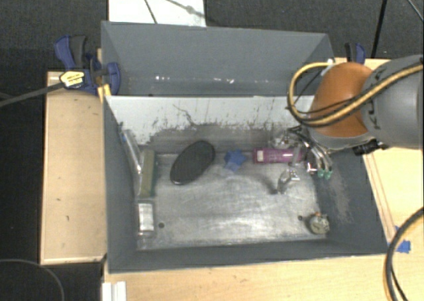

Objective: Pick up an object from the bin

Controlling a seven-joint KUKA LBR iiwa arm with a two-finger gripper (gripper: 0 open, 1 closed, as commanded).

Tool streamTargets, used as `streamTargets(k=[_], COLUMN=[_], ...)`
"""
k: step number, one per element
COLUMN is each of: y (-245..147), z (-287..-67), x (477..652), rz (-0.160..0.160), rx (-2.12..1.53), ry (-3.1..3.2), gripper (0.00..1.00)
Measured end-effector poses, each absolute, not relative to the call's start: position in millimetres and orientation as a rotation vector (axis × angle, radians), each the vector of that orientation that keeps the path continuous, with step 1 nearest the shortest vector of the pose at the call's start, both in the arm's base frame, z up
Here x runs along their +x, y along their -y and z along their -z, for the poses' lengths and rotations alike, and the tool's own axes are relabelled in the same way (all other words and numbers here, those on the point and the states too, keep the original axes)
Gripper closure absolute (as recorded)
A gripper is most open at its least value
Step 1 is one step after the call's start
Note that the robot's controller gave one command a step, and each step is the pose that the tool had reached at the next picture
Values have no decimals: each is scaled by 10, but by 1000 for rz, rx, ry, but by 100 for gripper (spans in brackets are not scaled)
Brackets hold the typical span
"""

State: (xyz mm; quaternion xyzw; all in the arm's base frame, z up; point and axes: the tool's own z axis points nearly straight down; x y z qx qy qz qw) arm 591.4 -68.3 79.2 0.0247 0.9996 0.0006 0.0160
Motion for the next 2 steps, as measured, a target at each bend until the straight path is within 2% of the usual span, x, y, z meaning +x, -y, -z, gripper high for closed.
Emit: streamTargets(k=[1,2], y=[694,574], z=[-804,-2088], x=[5926,5906], rz=[2,0], rx=[68,83], ry=[-3104,-3131], gripper=[100,100])
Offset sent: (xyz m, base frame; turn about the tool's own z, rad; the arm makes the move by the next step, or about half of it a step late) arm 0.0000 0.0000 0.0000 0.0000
